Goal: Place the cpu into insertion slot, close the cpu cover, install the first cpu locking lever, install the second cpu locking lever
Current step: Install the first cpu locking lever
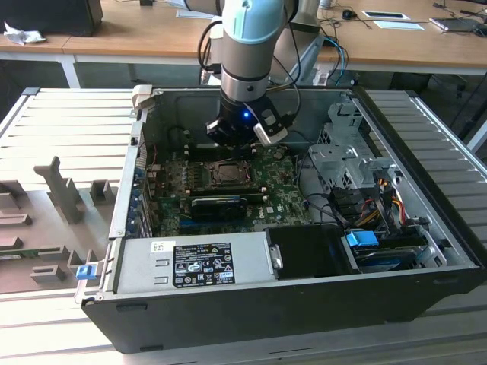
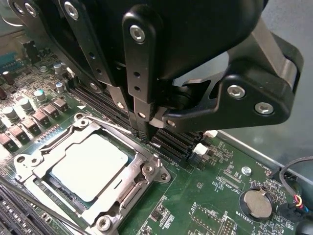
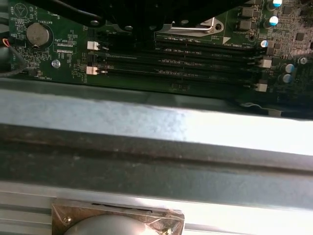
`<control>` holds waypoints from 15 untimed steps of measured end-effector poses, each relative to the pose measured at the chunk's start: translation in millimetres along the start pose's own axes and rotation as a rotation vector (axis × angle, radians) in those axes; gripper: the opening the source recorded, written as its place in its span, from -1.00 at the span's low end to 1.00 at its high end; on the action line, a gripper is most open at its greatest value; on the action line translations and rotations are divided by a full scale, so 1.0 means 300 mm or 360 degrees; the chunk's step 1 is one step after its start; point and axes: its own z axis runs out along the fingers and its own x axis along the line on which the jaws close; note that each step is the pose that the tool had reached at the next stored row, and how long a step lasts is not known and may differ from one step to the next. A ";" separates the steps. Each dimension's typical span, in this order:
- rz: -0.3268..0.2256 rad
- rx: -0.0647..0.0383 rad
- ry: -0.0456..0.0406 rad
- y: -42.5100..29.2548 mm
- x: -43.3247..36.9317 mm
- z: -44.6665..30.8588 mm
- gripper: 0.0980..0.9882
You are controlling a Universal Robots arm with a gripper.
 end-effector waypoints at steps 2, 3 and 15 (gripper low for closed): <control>0.0000 0.0000 0.0000 0.000 -0.001 0.001 -0.98; 0.0000 0.0000 0.0000 -0.001 -0.003 0.001 -0.98; -0.0002 0.0001 -0.0009 -0.001 0.026 -0.005 -0.98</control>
